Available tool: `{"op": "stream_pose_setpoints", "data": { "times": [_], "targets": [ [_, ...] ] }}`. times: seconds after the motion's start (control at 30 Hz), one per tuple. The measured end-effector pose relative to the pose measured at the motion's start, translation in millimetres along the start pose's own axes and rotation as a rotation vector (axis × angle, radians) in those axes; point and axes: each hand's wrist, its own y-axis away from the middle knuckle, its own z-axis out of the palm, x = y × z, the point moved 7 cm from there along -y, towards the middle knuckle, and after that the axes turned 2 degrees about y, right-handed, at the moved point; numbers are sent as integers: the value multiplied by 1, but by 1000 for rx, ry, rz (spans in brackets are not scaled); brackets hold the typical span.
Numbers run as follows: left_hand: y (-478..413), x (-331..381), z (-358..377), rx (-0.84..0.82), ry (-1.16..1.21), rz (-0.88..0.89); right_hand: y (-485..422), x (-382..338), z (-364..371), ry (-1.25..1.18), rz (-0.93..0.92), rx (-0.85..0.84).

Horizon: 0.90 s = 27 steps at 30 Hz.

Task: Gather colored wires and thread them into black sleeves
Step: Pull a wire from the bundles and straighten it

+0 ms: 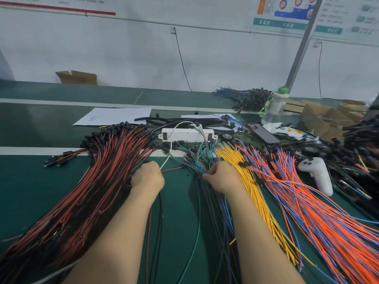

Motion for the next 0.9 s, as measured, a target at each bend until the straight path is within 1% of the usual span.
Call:
{"op": "stream_pose_setpoints", "data": {
  "times": [0.07, 0.13, 0.17, 0.23, 0.3, 0.37, 0.4, 0.43, 0.47, 0.5, 0.53, 0.57, 0.6, 0.63, 0.7, 0.77, 0.83, 0.9],
  "targets": [
    [-10, -1, -4, -7, 124, -28, 0, 6, -6, -15, 10, 34],
    [-17, 4, -8, -68, 364, -22, 0, 11, -11, -53, 23, 48],
    [-14, 12, -10, -118, 544, 4, 0, 11, -13, -77, 21, 61],
    [-3, 30, -16, -279, 945, 0, -1, 7, -17, -147, -2, 120],
    [11, 50, -35, -400, 1280, 35, -3, 2, -25, -254, -42, 233],
    [20, 60, -66, -408, 1543, 115, -5, 0, -34, -406, -57, 312],
    [24, 62, -85, -360, 1651, 169, -7, 0, -37, -506, -54, 308],
    [28, 61, -103, -286, 1739, 230, -10, 2, -36, -633, -40, 262],
    [32, 60, -120, -220, 1817, 287, -12, 3, -33, -782, -9, 175],
    [35, 60, -131, -191, 1896, 333, -12, 4, -27, -922, 34, 57],
    [40, 62, -138, -213, 1971, 359, -9, 4, -20, -1011, 78, -71],
    [44, 65, -139, -279, 2031, 357, -5, 3, -14, -1026, 110, -174],
    [49, 69, -136, -376, 2072, 326, -2, 3, -9, -1009, 128, -242],
    [55, 75, -129, -484, 2100, 275, 0, 4, -6, -1006, 130, -268],
    [71, 88, -116, -698, 2179, 155, 0, 6, -8, -1076, 101, -226],
    [90, 102, -111, -875, 2325, 105, 0, 6, -17, -1161, 34, -153],
    [108, 114, -123, -995, 2489, 170, 0, 5, -27, -1231, -36, -114],
    [123, 122, -146, -1117, 2618, 320, 2, 5, -35, -1313, -90, -113]
  ]
}}
